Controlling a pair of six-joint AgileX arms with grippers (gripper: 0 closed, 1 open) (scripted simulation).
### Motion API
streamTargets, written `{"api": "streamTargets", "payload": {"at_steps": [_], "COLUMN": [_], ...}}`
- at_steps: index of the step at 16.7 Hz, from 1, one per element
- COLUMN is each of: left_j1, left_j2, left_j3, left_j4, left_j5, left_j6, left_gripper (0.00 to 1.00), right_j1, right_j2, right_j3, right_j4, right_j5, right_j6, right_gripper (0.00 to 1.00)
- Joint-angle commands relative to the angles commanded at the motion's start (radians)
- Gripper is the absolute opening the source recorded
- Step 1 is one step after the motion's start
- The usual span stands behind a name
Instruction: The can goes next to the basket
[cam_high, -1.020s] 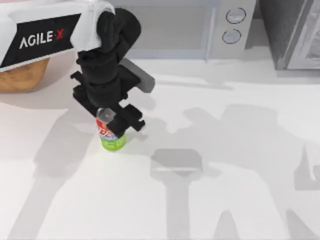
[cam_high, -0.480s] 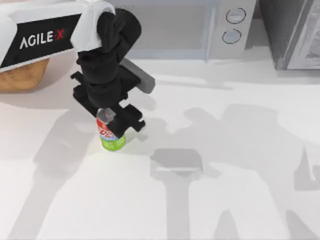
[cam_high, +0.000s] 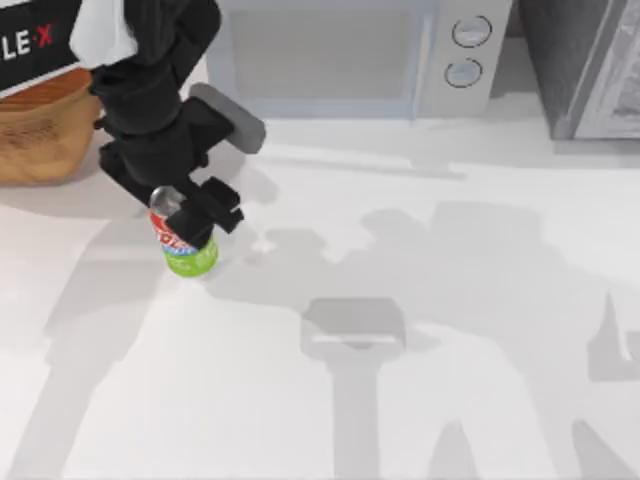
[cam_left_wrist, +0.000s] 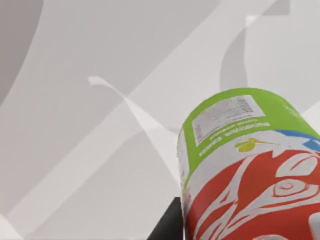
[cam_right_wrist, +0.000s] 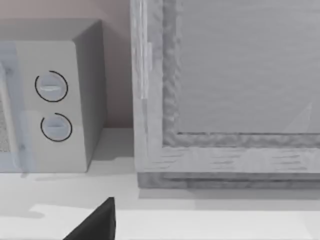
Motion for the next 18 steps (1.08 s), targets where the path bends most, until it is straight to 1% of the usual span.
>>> {"api": "streamTargets", "payload": {"at_steps": [3,6,9,11,14,18], "left_j1": [0.161,0.361,0.56,0.658,0.728,0.737], "left_j2": [-0.079,-0.123,-0.115,-0.086,-0.027,-0.011], "left_j3": [-0.006,-0.032,-0.058,-0.068,-0.076,-0.075], "left_j4": [-0.065,-0.109,-0.091,-0.053,0.015,0.031], "left_j5": [0.035,0.046,0.023,0.0,-0.029,-0.036], "left_j6": [0.084,0.119,0.09,0.045,-0.02,-0.037], "left_gripper": [0.0,0.0,0.0,0.0,0.0,0.0], "right_j1": [0.0,0.0,0.0,0.0,0.0,0.0], "right_j2": [0.0,0.0,0.0,0.0,0.0,0.0], "right_j3": [0.0,0.0,0.0,0.0,0.0,0.0], "right_j4": [0.0,0.0,0.0,0.0,0.0,0.0], "right_j5": [0.0,0.0,0.0,0.0,0.0,0.0], "right_j6": [0.0,0.0,0.0,0.0,0.0,0.0], "right_gripper": [1.0,1.0,1.0,1.0,1.0,1.0]}}
